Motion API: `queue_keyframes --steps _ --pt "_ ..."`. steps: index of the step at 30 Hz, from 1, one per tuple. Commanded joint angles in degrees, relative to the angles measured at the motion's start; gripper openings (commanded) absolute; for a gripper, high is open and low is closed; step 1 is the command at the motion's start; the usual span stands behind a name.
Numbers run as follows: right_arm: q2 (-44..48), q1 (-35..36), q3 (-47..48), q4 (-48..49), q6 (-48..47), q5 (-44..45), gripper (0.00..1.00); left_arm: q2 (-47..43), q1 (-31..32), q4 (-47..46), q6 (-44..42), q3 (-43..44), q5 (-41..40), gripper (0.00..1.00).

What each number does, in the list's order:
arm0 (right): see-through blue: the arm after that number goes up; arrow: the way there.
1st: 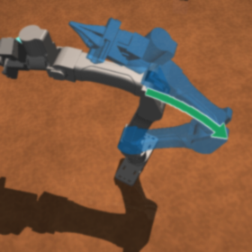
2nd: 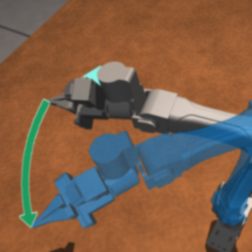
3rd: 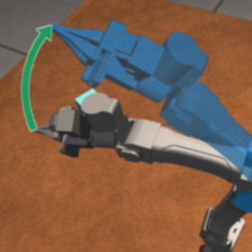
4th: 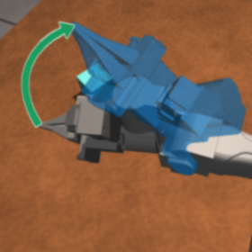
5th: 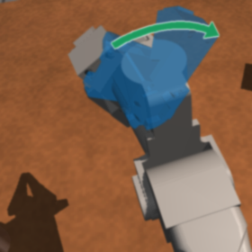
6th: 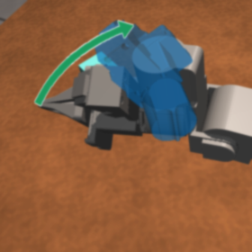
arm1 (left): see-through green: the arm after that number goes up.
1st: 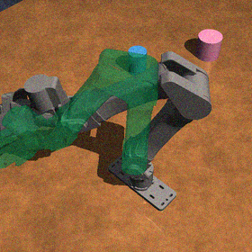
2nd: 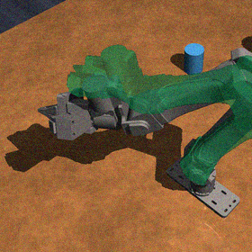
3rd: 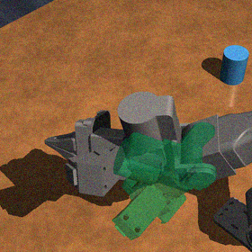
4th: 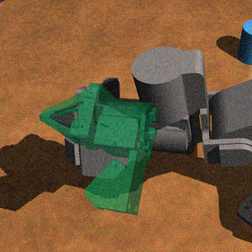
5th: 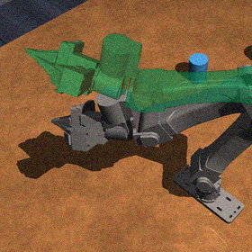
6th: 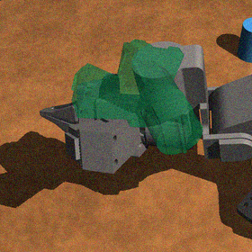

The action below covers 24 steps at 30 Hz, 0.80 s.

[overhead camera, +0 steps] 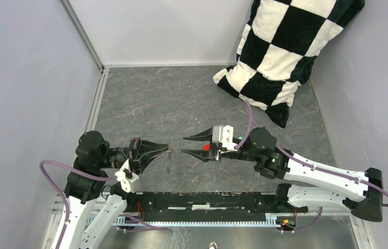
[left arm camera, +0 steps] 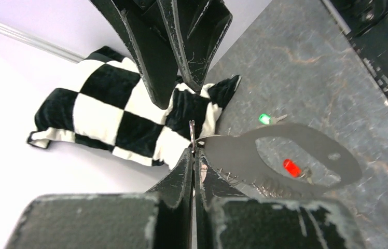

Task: Put the keys on the keyring
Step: Adjust the keyring.

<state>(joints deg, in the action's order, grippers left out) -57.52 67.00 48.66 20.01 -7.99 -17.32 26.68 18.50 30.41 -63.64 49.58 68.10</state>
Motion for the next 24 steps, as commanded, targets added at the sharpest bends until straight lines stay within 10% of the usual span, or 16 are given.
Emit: queue_keyframes --steps 1,15,24 --pt "1.28 0.03 3.07 -3.42 -1.64 3.09 0.46 -1.35 0.0 3.12 -14.92 0.18 -2.11 0.02" --pt "1.6 -0.03 4.21 -6.38 -1.09 5.98 0.45 -4.0 0.04 10.94 -30.32 -0.25 -1.86 0.02" --pt "0.68 -0.1 5.22 -7.52 -1.42 3.02 0.45 -3.16 0.04 11.64 -25.66 1.18 -1.29 0.02"
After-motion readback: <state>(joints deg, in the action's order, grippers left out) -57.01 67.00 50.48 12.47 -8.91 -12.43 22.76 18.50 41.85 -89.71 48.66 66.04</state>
